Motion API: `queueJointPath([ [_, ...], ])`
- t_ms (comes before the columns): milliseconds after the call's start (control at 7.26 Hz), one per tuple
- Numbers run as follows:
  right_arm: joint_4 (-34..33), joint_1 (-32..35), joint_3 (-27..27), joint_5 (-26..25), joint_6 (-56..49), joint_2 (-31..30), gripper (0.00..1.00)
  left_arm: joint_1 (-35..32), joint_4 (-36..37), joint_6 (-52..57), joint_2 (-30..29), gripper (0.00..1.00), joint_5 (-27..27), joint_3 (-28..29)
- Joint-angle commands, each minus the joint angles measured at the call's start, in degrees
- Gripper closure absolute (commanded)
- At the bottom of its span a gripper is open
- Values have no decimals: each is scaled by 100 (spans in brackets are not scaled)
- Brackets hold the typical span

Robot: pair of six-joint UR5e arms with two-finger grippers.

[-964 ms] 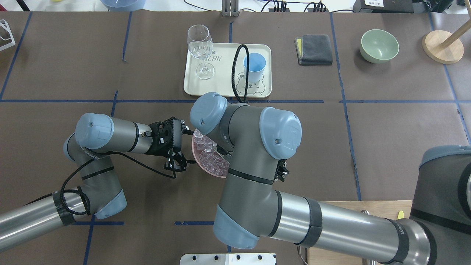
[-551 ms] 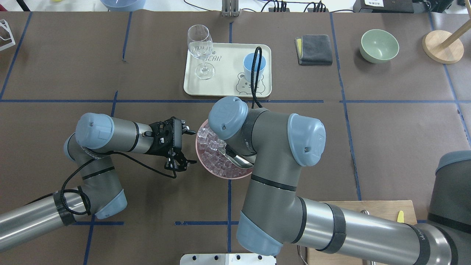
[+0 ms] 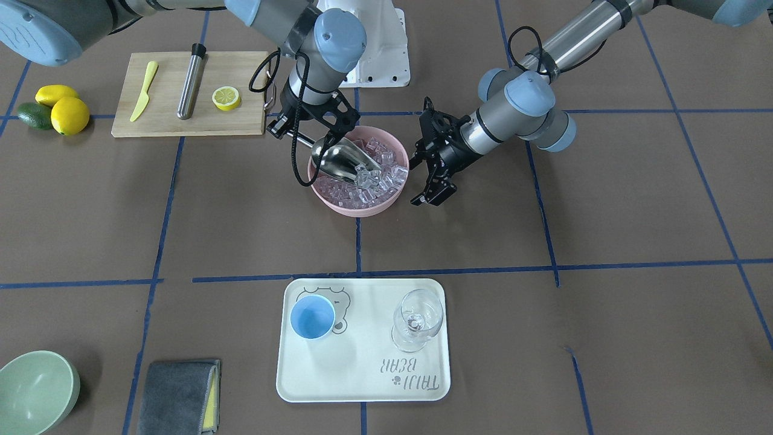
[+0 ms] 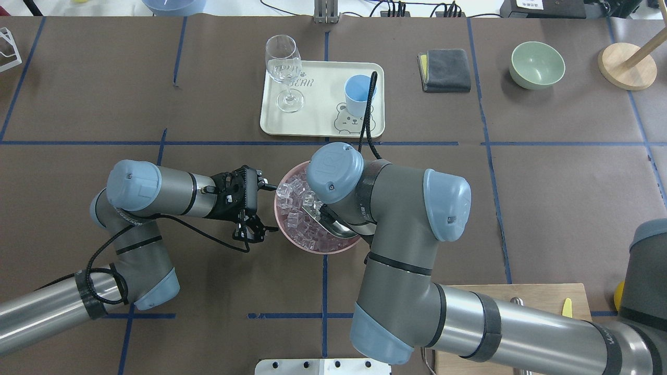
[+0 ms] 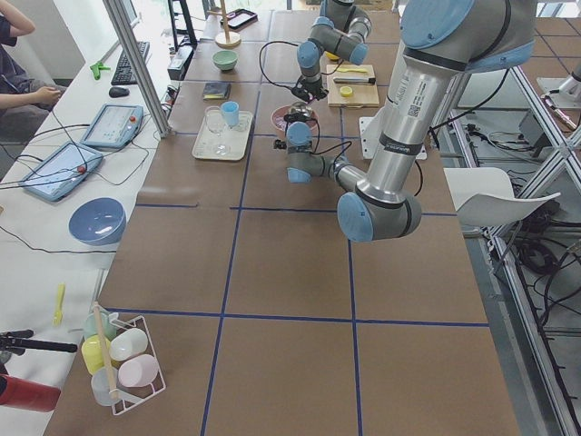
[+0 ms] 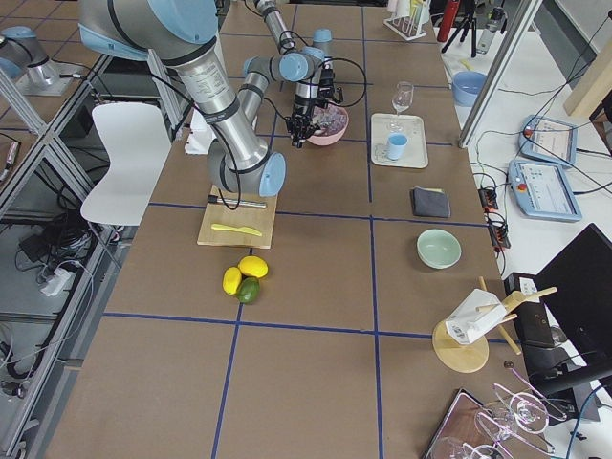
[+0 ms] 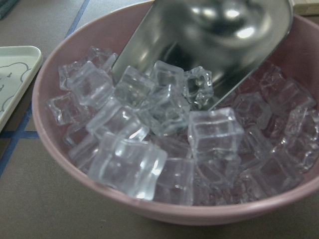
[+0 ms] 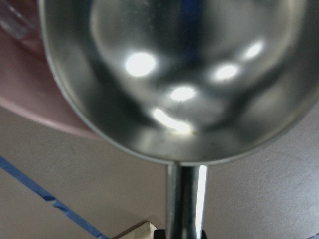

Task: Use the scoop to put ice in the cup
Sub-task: 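Dig the scoop into the ice cubes with the right gripper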

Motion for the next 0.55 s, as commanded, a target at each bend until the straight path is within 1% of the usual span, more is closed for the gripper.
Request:
queueJointPath([
  [0,138,-37,-8,-8,37,-70,100,0,0,0,0,0,0,9],
  [275,286,-28,18,10,98,-43,100,0,0,0,0,0,0,18],
  [413,313,-19,157,19,99,-60,100,9,0,0,0,0,0,26],
])
